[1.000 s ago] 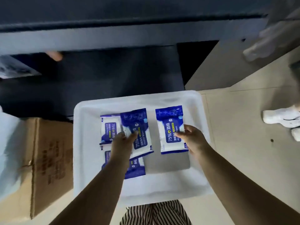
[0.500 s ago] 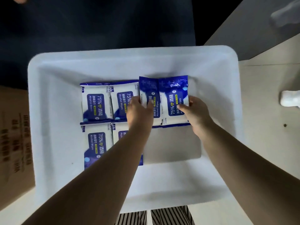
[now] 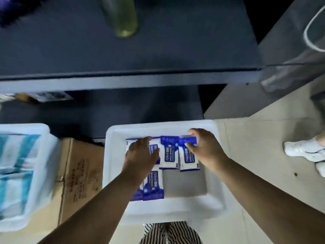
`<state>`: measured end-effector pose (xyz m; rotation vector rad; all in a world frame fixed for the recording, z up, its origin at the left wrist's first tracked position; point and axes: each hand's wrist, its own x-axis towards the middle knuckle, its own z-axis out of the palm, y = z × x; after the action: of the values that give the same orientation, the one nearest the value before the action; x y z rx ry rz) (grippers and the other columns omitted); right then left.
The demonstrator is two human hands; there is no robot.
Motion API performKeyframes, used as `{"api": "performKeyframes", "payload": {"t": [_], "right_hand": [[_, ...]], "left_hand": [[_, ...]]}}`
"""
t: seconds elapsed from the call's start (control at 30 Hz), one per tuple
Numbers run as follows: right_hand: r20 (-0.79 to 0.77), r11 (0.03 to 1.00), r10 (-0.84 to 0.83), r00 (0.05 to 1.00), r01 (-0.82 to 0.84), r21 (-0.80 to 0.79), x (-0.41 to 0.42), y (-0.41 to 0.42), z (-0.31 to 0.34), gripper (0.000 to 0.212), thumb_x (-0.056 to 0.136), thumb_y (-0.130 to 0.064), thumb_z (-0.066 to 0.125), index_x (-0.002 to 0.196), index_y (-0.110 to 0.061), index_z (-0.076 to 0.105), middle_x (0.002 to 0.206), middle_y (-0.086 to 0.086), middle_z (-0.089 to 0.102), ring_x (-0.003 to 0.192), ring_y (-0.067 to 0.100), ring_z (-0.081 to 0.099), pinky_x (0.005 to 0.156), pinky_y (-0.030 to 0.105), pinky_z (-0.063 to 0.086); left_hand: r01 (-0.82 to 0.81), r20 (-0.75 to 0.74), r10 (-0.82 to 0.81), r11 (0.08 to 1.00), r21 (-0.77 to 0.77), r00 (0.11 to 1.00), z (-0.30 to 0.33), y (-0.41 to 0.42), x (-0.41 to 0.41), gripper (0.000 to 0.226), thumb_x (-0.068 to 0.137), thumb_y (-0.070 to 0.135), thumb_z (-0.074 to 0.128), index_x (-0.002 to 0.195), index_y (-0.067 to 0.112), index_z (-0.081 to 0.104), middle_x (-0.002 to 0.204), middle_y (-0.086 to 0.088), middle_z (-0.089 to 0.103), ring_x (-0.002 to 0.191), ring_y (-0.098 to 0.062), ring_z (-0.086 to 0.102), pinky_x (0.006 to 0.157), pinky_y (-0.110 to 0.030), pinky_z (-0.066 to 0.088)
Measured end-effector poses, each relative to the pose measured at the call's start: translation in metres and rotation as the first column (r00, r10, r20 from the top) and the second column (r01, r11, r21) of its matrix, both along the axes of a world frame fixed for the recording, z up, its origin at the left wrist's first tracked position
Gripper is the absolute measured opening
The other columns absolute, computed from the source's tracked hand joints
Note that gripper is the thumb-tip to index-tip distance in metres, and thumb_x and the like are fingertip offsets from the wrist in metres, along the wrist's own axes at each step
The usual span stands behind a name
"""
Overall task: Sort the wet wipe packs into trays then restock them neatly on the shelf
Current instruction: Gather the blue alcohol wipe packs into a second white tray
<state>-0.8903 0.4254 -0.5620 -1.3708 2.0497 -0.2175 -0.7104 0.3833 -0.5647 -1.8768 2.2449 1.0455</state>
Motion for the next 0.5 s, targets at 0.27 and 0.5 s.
{"api": "performKeyframes", "payload": {"t": [0.27, 0.5], "right_hand": [[-0.267, 0.875, 0.326, 0.907, -0.397, -0.278, 0.028, -0.032, 0.235, 0.042, 0.092, -0.037, 0.051, 0.132, -0.023, 0.048, 0.131, -0.006, 0.054, 0.124, 0.015, 0.043, 0.098, 0.025, 0.035], [-0.444, 0.707, 0.359, 0.821, -0.549, -0.445, 0.056, -0.035, 0.412, 0.038, 0.092, -0.042, 0.049, 0.125, -0.023, 0.051, 0.124, -0.007, 0.056, 0.119, 0.016, 0.043, 0.094, 0.026, 0.037]], "left_hand": [[0.107, 0.042, -0.099, 0.894, -0.435, 0.994, 0.216, -0.031, 0.032, 0.047, 0.092, 0.038, 0.05, 0.134, 0.018, 0.047, 0.133, -0.001, 0.053, 0.126, -0.02, 0.043, 0.105, -0.027, 0.03], [0.058, -0.044, -0.147, 0.628, -0.776, 0.988, 0.385, -0.032, 0.082, 0.051, 0.077, 0.047, 0.046, 0.093, 0.006, 0.071, 0.076, -0.006, 0.07, 0.075, -0.027, 0.066, 0.071, -0.034, 0.053]]}}
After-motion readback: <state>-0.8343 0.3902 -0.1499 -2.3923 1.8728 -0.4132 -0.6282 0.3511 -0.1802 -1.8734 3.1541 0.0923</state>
